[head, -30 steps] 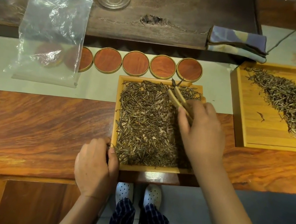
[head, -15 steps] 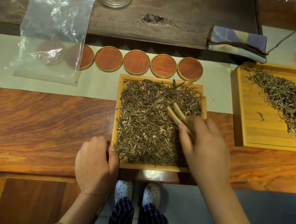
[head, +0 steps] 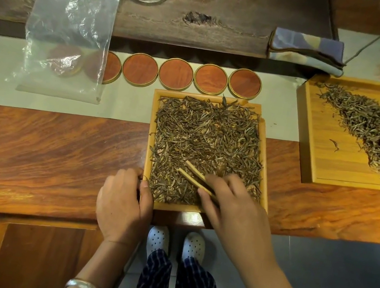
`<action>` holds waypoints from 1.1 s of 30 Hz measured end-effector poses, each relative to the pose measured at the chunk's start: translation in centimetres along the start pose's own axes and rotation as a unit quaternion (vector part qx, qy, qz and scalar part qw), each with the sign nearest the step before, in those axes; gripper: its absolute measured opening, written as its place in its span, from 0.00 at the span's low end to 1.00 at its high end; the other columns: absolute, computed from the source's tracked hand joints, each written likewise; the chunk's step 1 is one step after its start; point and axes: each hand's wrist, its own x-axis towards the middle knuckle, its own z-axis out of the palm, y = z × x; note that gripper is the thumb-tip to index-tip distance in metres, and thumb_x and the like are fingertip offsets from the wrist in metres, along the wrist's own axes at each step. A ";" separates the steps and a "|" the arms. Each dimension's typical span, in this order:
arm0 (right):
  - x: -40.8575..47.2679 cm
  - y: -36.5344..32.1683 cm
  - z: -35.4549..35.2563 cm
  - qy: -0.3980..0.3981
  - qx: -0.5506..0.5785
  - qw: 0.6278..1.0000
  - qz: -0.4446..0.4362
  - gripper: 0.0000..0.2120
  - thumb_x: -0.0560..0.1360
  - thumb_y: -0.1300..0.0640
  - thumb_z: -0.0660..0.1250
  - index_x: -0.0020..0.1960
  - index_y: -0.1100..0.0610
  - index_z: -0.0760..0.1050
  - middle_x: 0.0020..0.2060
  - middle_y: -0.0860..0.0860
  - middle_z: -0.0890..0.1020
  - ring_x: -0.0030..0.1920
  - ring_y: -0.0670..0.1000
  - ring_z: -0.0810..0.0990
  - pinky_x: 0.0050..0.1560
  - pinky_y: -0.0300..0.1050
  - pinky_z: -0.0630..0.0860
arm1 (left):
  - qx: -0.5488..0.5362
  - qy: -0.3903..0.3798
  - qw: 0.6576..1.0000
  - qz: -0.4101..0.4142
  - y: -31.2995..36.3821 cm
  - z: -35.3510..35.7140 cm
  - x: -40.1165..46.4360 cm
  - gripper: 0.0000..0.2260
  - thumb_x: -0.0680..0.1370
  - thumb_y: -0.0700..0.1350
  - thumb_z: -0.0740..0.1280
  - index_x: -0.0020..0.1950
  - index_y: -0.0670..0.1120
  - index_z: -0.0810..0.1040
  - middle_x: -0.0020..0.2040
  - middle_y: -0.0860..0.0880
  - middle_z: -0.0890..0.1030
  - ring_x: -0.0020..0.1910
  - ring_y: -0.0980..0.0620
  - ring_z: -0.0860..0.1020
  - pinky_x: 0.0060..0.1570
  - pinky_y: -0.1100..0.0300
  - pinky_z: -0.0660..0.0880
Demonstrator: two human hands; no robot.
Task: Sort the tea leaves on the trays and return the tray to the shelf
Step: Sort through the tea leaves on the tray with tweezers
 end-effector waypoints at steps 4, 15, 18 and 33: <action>-0.3 0.8 -0.3 0.009 0.006 0.999 0.033 0.13 0.77 0.48 0.62 0.55 0.54 0.78 0.42 0.49 0.77 0.29 0.47 0.75 0.21 0.36 0.68 | 0.000 0.004 1.000 0.007 0.1 -0.1 0.0 0.04 0.74 0.49 0.56 0.41 0.50 0.65 0.36 0.54 0.64 0.35 0.51 0.63 0.35 0.56 0.60; -2.2 4.9 -2.1 0.083 -0.025 0.992 0.094 0.12 0.75 0.51 0.65 0.54 0.57 0.77 0.42 0.53 0.76 0.32 0.58 0.79 0.23 0.44 0.72 | 0.009 0.012 1.000 0.023 -0.2 0.1 0.0 0.08 0.75 0.48 0.55 0.41 0.45 0.68 0.37 0.46 0.71 0.35 0.44 0.69 0.34 0.52 0.65; -2.5 5.1 -2.4 0.092 -0.021 0.992 0.087 0.12 0.75 0.50 0.65 0.54 0.56 0.77 0.42 0.52 0.77 0.33 0.58 0.79 0.23 0.45 0.72 | 0.010 0.012 1.000 0.026 -0.1 0.1 0.0 0.08 0.75 0.48 0.55 0.42 0.45 0.69 0.37 0.45 0.72 0.36 0.43 0.69 0.34 0.51 0.66; 4.2 6.4 -2.1 0.089 -0.061 0.990 0.093 0.15 0.79 0.48 0.61 0.57 0.59 0.75 0.50 0.58 0.77 0.44 0.62 0.79 0.36 0.52 0.78 | -0.007 0.033 0.999 0.040 -0.3 0.2 -0.2 0.05 0.75 0.46 0.56 0.42 0.47 0.67 0.36 0.47 0.71 0.35 0.46 0.67 0.35 0.55 0.61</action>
